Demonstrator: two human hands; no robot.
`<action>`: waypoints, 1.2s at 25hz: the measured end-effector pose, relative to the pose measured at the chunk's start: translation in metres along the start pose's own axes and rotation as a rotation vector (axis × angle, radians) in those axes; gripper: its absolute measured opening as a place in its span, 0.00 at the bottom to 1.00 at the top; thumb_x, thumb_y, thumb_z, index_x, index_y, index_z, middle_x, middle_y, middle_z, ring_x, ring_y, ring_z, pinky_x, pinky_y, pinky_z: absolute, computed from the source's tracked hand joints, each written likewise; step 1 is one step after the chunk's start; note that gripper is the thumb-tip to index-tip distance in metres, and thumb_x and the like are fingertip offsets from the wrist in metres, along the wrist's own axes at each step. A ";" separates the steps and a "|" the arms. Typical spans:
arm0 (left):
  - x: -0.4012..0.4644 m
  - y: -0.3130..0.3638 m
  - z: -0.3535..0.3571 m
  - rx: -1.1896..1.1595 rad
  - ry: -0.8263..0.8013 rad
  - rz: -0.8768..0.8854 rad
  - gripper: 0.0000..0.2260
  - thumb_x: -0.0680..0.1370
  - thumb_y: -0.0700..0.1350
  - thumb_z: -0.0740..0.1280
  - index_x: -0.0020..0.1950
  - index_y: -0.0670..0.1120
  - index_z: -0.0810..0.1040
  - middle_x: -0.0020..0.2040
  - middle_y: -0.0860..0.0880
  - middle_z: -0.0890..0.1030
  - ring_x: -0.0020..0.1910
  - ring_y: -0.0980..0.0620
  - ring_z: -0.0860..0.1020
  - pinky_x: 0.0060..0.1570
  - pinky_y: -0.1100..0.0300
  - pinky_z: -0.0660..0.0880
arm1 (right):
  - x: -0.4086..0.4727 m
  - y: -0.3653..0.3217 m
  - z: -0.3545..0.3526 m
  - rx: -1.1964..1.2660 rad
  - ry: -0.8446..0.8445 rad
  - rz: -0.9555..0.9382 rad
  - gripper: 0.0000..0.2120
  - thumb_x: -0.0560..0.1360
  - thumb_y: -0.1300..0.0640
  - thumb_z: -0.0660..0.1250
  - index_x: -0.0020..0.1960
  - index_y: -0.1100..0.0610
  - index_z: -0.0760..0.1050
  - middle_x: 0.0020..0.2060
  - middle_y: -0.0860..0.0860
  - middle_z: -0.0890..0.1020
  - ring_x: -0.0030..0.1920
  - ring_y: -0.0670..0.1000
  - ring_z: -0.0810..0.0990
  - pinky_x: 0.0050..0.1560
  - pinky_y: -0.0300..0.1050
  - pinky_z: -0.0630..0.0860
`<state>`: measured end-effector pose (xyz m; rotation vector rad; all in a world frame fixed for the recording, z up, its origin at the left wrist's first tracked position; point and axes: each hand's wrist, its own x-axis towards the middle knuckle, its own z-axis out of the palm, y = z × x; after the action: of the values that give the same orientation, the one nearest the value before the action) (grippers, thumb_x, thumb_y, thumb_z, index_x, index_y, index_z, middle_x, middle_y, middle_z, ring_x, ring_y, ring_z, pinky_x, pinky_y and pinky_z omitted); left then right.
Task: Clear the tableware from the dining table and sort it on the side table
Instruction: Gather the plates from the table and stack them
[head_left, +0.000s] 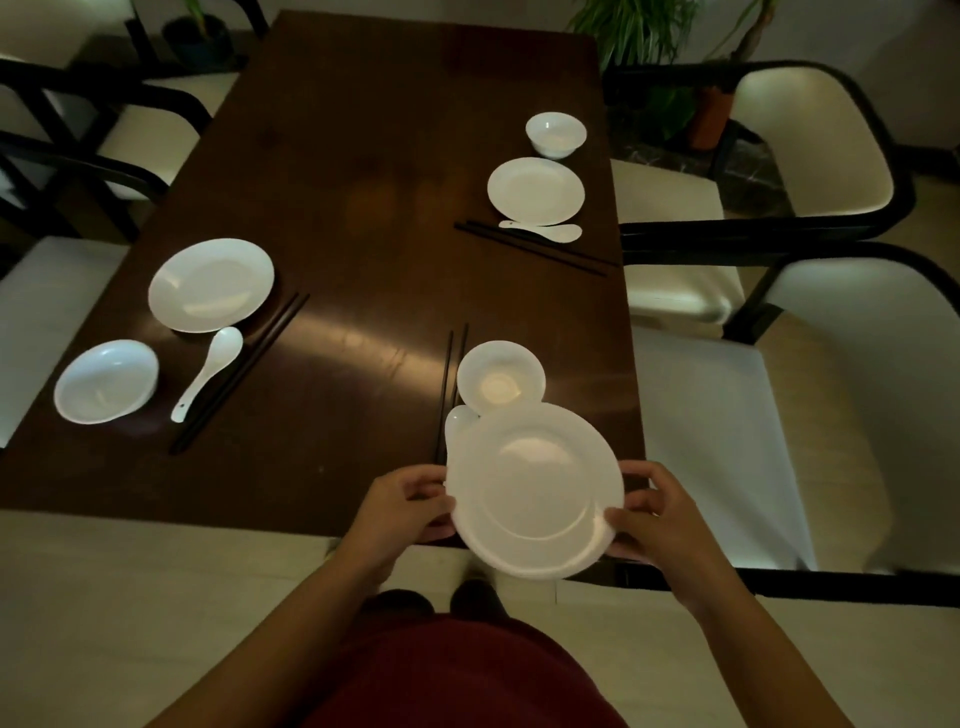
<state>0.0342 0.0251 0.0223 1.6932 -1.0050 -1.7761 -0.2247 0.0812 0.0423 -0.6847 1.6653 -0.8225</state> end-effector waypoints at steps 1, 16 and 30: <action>-0.003 0.002 -0.013 -0.039 0.025 0.003 0.12 0.72 0.33 0.68 0.49 0.48 0.81 0.43 0.46 0.83 0.42 0.51 0.83 0.35 0.61 0.80 | 0.001 -0.007 0.012 0.008 -0.025 -0.021 0.21 0.67 0.66 0.72 0.51 0.46 0.72 0.40 0.51 0.84 0.40 0.51 0.85 0.32 0.43 0.81; 0.085 0.004 -0.201 -0.232 0.303 -0.078 0.15 0.75 0.33 0.65 0.61 0.41 0.76 0.46 0.45 0.81 0.46 0.50 0.80 0.39 0.58 0.78 | 0.141 -0.068 0.244 -0.302 -0.171 -0.009 0.20 0.70 0.65 0.69 0.59 0.50 0.70 0.46 0.50 0.76 0.46 0.50 0.78 0.35 0.43 0.82; 0.095 0.027 -0.252 0.477 0.020 -0.107 0.16 0.77 0.45 0.64 0.64 0.44 0.72 0.51 0.45 0.81 0.44 0.51 0.81 0.43 0.58 0.79 | 0.130 -0.092 0.267 -0.944 -0.016 -0.146 0.17 0.75 0.56 0.64 0.63 0.56 0.69 0.55 0.55 0.78 0.54 0.55 0.78 0.53 0.47 0.75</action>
<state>0.2672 -0.1088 -0.0066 2.0734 -1.4398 -1.6677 0.0074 -0.1211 0.0002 -1.4552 1.9749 -0.0666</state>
